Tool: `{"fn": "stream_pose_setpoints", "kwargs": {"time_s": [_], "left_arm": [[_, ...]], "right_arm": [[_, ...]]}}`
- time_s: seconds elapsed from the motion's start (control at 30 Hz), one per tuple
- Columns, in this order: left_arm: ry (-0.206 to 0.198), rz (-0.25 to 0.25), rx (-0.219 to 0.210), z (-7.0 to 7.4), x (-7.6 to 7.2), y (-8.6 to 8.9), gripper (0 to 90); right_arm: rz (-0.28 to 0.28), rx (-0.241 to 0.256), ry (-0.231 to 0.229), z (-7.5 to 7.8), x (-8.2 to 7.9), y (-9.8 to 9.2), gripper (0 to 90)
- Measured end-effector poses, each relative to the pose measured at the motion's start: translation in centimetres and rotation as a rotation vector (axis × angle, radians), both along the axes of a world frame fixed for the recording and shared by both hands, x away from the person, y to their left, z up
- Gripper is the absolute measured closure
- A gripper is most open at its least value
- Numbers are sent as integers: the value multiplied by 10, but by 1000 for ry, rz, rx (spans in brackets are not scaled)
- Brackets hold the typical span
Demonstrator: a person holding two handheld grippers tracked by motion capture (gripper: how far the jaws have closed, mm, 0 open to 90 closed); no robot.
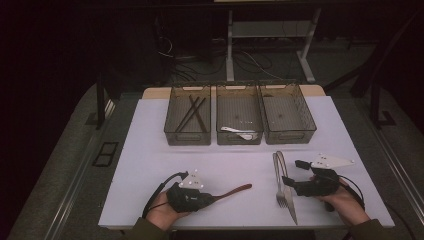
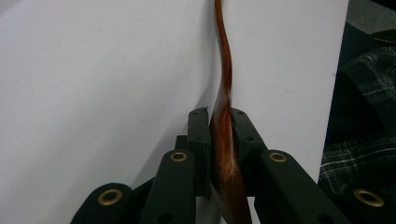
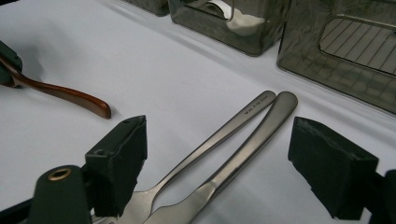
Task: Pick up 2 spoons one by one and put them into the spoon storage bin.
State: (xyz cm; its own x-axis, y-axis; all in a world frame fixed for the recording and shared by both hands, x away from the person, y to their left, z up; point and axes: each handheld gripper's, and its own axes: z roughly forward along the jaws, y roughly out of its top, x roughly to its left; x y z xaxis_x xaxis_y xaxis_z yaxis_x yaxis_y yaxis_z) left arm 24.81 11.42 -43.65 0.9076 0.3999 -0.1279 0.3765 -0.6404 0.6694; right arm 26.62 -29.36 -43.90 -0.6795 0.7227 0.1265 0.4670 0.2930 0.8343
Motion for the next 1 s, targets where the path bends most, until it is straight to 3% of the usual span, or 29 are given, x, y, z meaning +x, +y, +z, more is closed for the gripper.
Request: {"fn": "stream_pose_setpoints", "kwargs": {"time_s": [0.23, 0.4, 0.6, 1.0], "left_arm": [[-26, 22, -15, 4, 2, 3, 793], [-48, 48, -38, 9, 4, 8, 793], [-62, 75, -69, 13, 10, 13, 792], [-113, 119, -121, 25, 30, 12, 792]], "right_arm": [[4, -2, -5, 0, -1, 1, 190], [0, -3, -13, 1, -5, 3, 121], [-46, -12, -31, -1, -12, 0, 114], [-31, -28, -23, -5, -11, 2, 115]]}}
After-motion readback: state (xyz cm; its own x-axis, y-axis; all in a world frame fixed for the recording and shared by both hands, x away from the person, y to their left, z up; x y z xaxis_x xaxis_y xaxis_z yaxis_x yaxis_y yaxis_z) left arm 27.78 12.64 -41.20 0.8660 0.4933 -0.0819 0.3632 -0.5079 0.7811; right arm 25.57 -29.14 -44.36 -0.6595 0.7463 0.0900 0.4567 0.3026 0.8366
